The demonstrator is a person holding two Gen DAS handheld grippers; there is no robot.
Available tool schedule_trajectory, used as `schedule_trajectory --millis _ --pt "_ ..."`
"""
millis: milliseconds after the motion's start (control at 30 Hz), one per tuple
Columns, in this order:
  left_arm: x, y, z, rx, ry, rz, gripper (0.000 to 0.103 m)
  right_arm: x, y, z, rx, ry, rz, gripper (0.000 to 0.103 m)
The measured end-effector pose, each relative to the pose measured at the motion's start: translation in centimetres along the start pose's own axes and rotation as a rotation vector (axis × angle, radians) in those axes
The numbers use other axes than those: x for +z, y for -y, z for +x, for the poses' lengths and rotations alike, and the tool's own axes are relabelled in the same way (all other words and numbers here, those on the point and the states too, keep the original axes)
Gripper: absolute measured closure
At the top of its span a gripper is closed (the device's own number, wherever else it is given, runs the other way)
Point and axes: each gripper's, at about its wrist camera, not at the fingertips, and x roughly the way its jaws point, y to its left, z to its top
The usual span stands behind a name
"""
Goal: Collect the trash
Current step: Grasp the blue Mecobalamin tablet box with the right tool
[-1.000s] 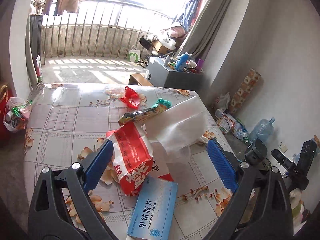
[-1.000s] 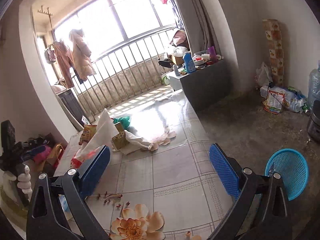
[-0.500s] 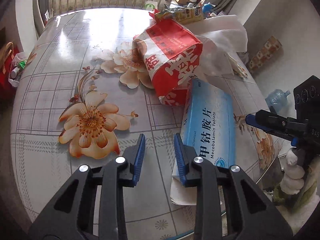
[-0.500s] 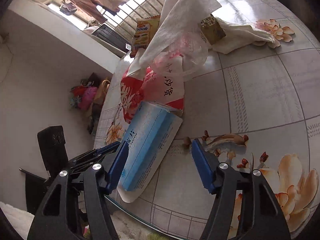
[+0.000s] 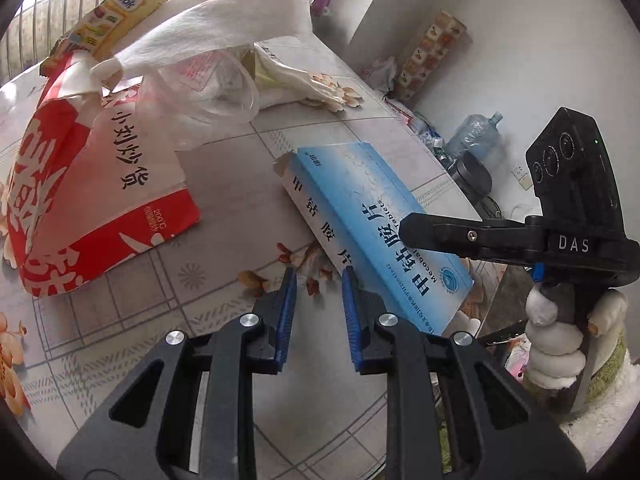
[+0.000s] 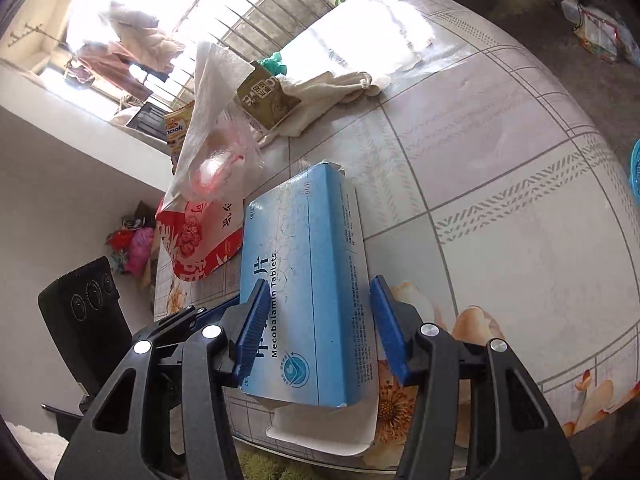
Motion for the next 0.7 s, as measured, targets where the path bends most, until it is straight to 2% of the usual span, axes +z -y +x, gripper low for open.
schedule_trajectory --millis 133,233,300,333,400,500,600,700 --pt "1.9 2.0 2.1 -0.026 0.016 0.026 0.083 1.7 2.0 -1.3 -0.040 0.100 0.033 0.051" --pt "2.7 2.7 1.5 -0.028 0.057 0.032 0.083 2.5 2.1 -2.5 -0.076 0.152 0.014 0.050" --pt "2.9 2.7 0.5 -0.022 0.090 0.027 0.082 2.7 1.4 -3.1 -0.092 0.180 -0.027 0.034" --pt "3.0 2.4 -0.2 -0.013 0.108 0.024 0.082 2.7 1.0 -3.4 -0.106 0.189 -0.053 0.031" --pt "3.7 1.5 -1.3 0.020 0.136 0.017 0.082 3.1 -0.1 -3.4 -0.149 0.180 -0.112 0.023" --pt "4.7 0.9 -3.3 0.065 0.182 0.025 0.082 3.1 -1.9 -2.4 -0.240 0.142 -0.211 0.015" --pt "6.1 0.9 -5.6 0.143 0.251 0.083 0.080 2.9 -3.8 -1.0 -0.332 0.117 -0.321 0.012" --pt "7.3 1.7 -6.4 0.243 0.298 0.168 0.070 2.6 -4.7 0.2 -0.376 0.093 -0.384 0.012"
